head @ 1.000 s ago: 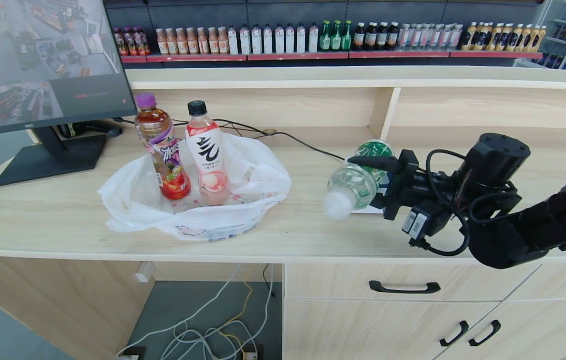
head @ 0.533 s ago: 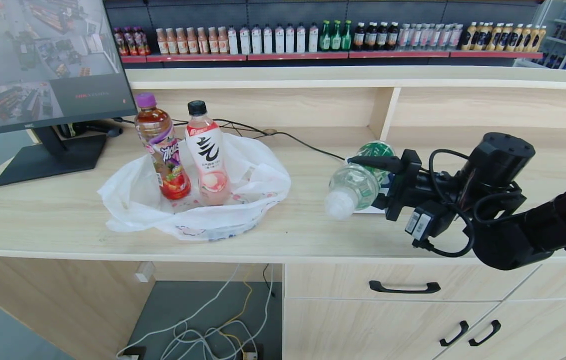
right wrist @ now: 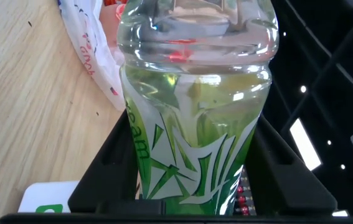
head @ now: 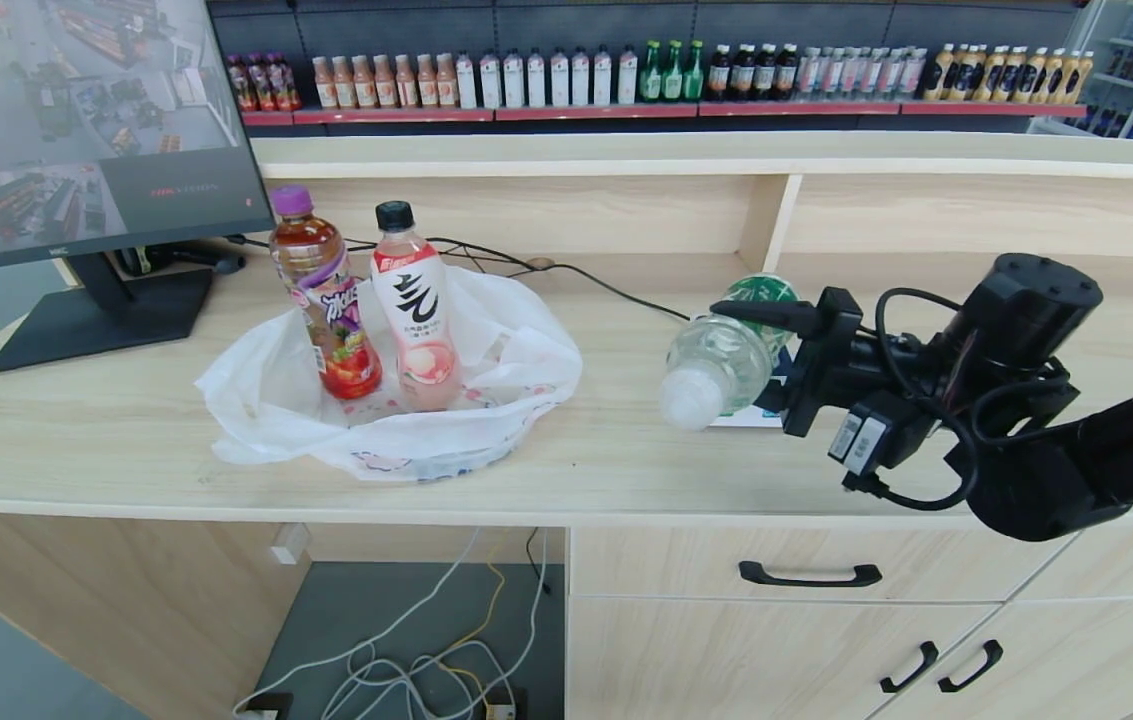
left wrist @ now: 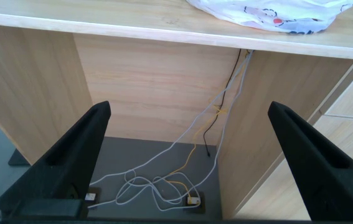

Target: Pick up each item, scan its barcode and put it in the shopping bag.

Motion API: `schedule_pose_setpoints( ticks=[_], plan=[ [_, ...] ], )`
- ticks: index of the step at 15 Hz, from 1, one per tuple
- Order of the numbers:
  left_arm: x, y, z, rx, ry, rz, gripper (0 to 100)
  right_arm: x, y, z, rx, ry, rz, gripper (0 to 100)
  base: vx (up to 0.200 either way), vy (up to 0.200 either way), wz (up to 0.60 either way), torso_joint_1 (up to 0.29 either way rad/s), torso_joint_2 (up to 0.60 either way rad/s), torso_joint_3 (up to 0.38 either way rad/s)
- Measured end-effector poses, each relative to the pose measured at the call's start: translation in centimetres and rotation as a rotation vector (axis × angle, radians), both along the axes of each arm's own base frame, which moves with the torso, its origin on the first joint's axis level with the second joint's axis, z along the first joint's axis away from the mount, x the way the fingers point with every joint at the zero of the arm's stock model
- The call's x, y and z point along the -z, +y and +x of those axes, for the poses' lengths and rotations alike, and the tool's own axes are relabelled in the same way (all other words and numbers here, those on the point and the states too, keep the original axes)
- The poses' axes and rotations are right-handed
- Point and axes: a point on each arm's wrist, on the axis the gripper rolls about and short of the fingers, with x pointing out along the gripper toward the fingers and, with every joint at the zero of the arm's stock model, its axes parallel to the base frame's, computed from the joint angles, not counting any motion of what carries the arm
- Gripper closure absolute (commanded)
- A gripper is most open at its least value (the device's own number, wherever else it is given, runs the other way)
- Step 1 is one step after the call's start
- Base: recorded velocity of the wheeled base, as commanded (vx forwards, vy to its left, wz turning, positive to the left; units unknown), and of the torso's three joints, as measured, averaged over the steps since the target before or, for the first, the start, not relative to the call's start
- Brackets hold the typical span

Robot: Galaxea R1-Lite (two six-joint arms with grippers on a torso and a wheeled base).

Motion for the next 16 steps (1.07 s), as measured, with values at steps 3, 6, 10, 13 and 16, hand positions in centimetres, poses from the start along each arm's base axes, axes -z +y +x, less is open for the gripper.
schedule_pose_setpoints(
  ticks=[3,6,10,13,16],
  plan=[
    [0.0,0.0,0.0,0.0,0.0,0.0,0,-1.2,-0.3,-1.2,-0.021,0.018,0.069,100,0.0,0.0,0.0,0.0,0.0,0.0],
    [0.0,0.0,0.0,0.0,0.0,0.0,0,-1.5,-0.5,-2.0,-0.03,0.094,0.153,100,0.0,0.0,0.0,0.0,0.0,0.0],
    [0.0,0.0,0.0,0.0,0.0,0.0,0,-3.8,-0.1,-3.9,-0.033,0.086,0.209,100,0.0,0.0,0.0,0.0,0.0,0.0],
    [0.0,0.0,0.0,0.0,0.0,0.0,0,-5.8,-0.1,-5.7,-0.011,0.105,0.288,100,0.0,0.0,0.0,0.0,0.0,0.0],
    [0.0,0.0,0.0,0.0,0.0,0.0,0,-7.9,1.0,-8.4,0.012,0.191,0.454,100,0.0,0.0,0.0,0.0,0.0,0.0]
  ],
)
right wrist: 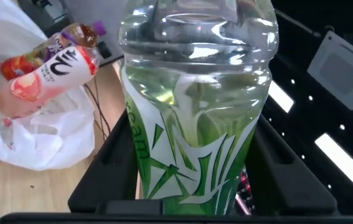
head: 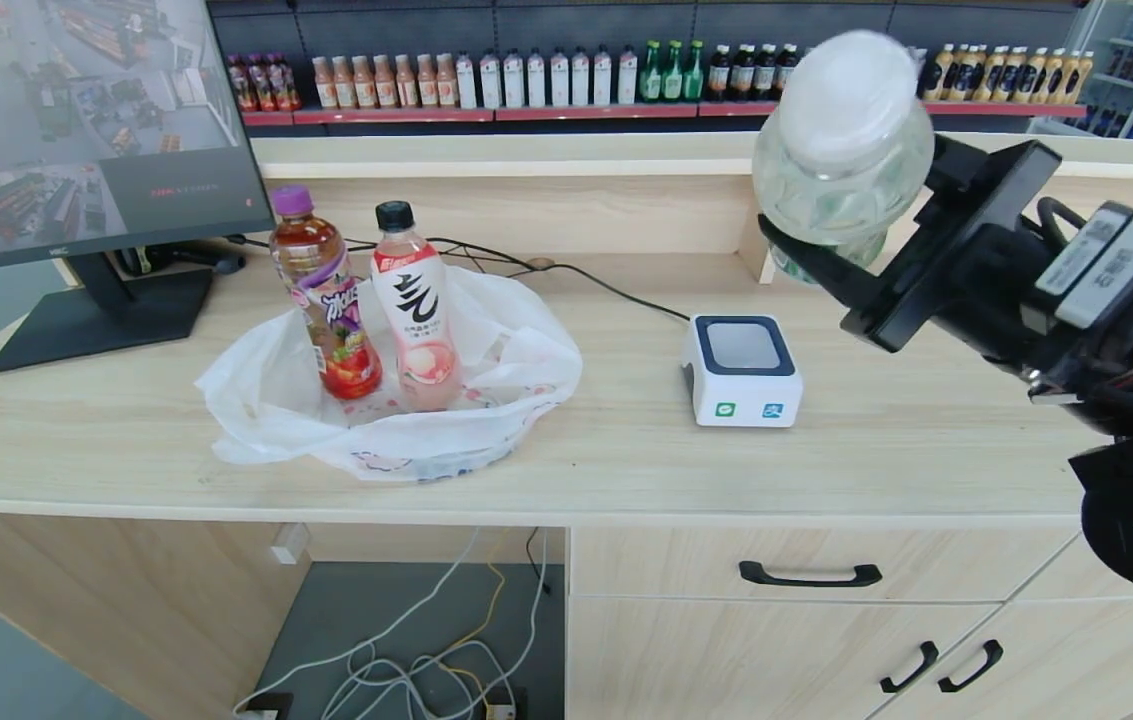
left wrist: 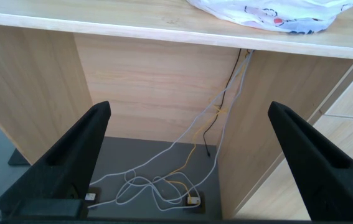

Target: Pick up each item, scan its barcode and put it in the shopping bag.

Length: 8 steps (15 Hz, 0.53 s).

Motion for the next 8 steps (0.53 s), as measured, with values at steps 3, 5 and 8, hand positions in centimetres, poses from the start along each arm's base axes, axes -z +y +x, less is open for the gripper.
schedule_pose_setpoints(
  ticks=[3,5,8],
  plan=[
    [0.0,0.0,0.0,0.0,0.0,0.0,0,-0.9,0.9,-2.8,-0.03,0.183,0.2,100,0.0,0.0,0.0,0.0,0.0,0.0],
    [0.0,0.0,0.0,0.0,0.0,0.0,0,0.5,1.1,-4.6,-0.092,0.411,0.314,100,0.0,0.0,0.0,0.0,0.0,0.0],
    [0.0,0.0,0.0,0.0,0.0,0.0,0,2.1,0.4,-6.7,-0.117,0.662,0.496,100,0.0,0.0,0.0,0.0,0.0,0.0]
  ],
)
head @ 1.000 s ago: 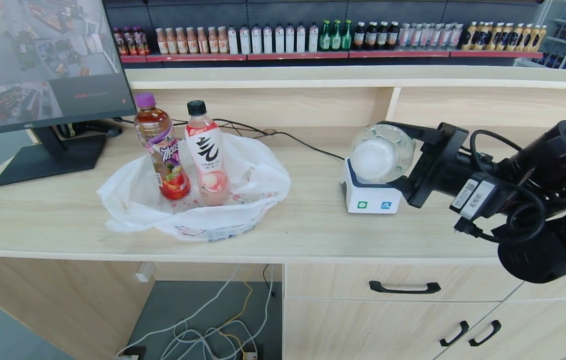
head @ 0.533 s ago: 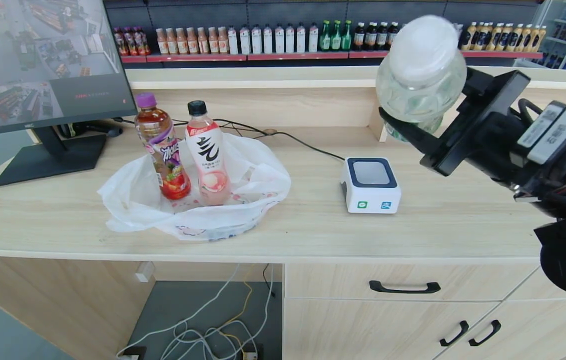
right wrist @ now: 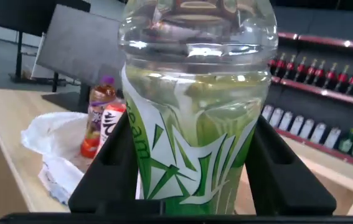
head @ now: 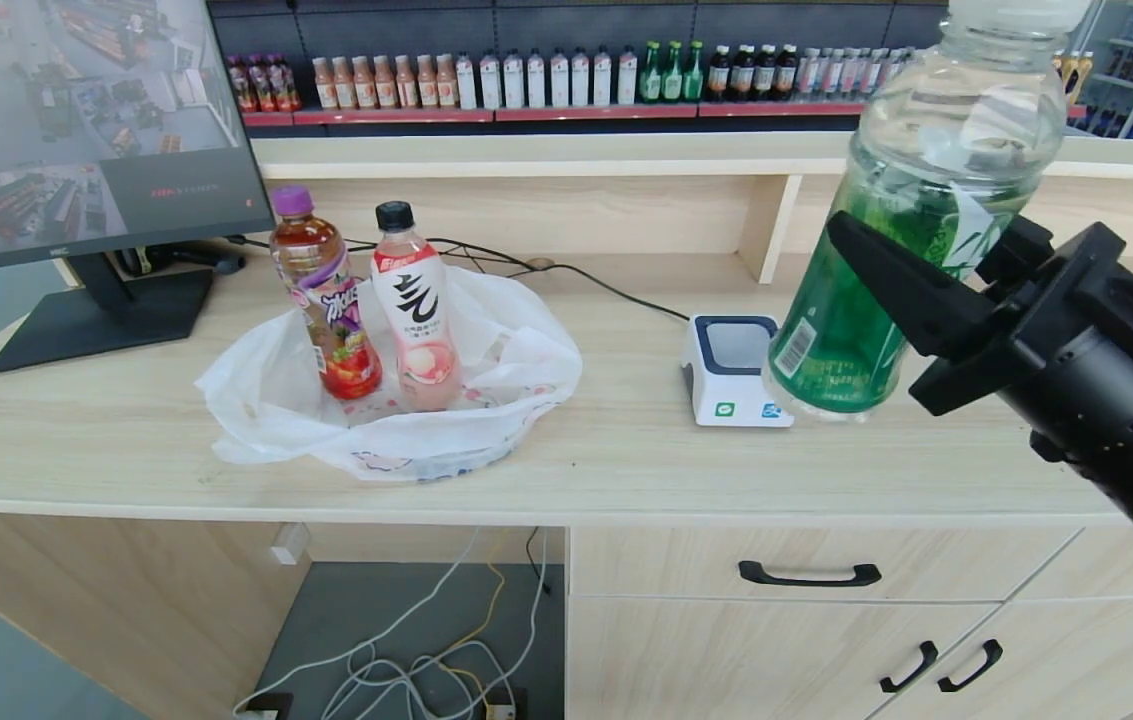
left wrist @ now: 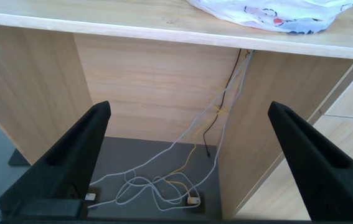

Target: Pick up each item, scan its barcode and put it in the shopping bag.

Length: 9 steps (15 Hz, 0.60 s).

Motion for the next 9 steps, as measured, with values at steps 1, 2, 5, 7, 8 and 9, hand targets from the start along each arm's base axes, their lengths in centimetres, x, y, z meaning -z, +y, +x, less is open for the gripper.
schedule_pose_setpoints(
  ticks=[1,2,5,7,8,9],
  plan=[
    [0.0,0.0,0.0,0.0,0.0,0.0,0,0.0,-0.3,-0.3,0.026,0.036,0.047,100,0.0,0.0,0.0,0.0,0.0,0.0],
    [0.0,0.0,0.0,0.0,0.0,0.0,0,0.1,-0.5,-0.5,0.065,0.073,0.102,100,0.0,0.0,0.0,0.0,0.0,0.0],
    [0.0,0.0,0.0,0.0,0.0,0.001,0,0.8,-0.8,-0.4,0.141,0.168,0.2,100,0.0,0.0,0.0,0.0,0.0,0.0],
    [0.0,0.0,0.0,0.0,0.0,0.001,0,1.0,-0.9,0.2,0.162,0.177,0.2,100,0.0,0.0,0.0,0.0,0.0,0.0],
    [0.0,0.0,0.0,0.0,0.0,0.001,0,1.1,-1.0,0.4,0.178,0.176,0.192,100,0.0,0.0,0.0,0.0,0.0,0.0],
    [0.0,0.0,0.0,0.0,0.0,0.0,0,1.3,-1.2,0.5,0.199,0.171,0.17,100,0.0,0.0,0.0,0.0,0.0,0.0]
  ],
)
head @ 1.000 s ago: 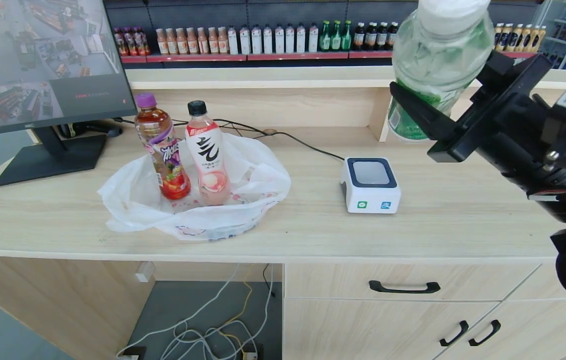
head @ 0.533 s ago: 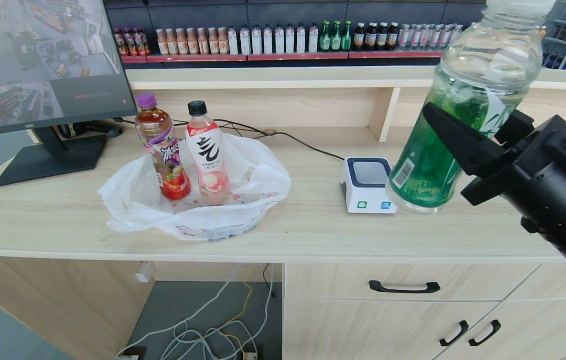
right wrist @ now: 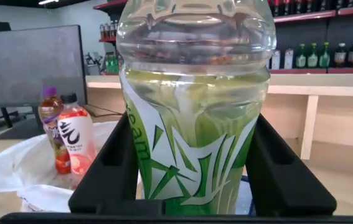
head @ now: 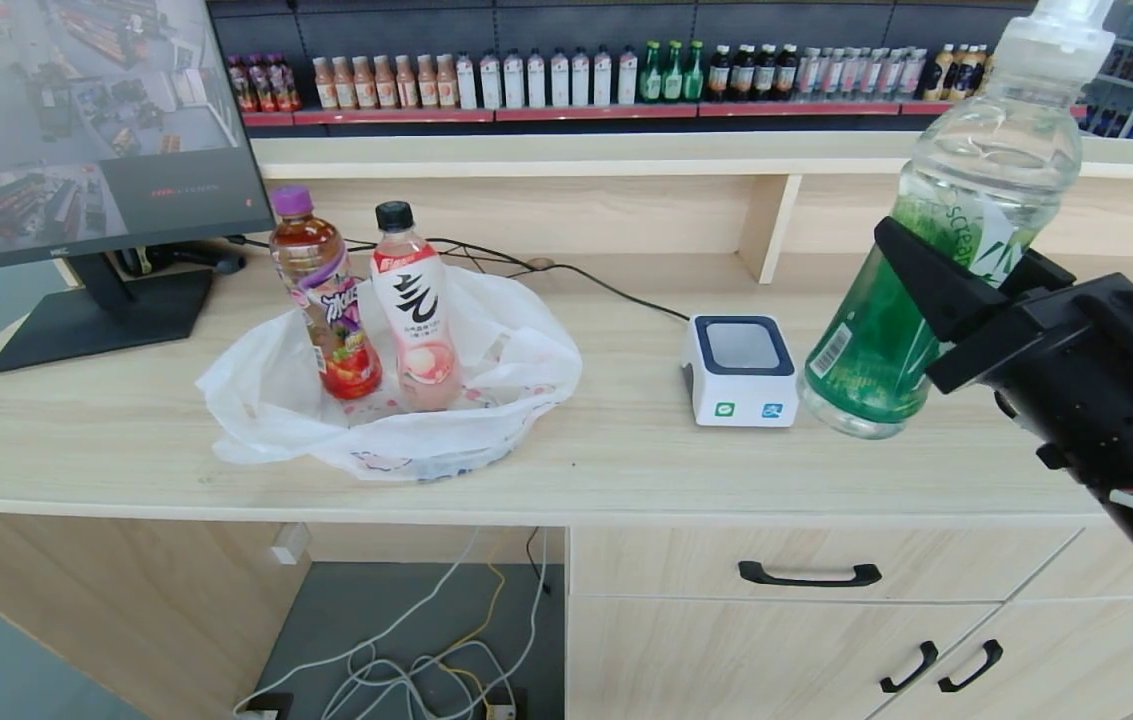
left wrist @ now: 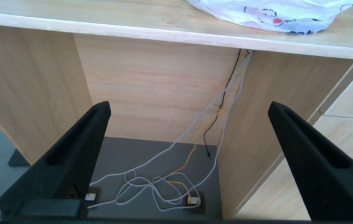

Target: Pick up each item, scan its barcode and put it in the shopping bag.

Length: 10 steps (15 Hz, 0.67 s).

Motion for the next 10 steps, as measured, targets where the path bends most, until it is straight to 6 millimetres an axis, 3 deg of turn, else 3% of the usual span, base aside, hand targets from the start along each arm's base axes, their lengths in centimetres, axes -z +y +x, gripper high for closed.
schedule_pose_setpoints(
  ticks=[6,10],
  plan=[
    [0.0,0.0,0.0,0.0,0.0,-0.002,0,0.5,-1.2,-0.8,0.031,0.014,-0.007,100,0.0,0.0,0.0,0.0,0.0,0.0],
    [0.0,0.0,0.0,0.0,0.0,-0.003,0,0.5,-1.8,-0.6,0.059,0.015,-0.009,100,0.0,0.2,0.0,0.006,0.01,0.002]
  ],
)
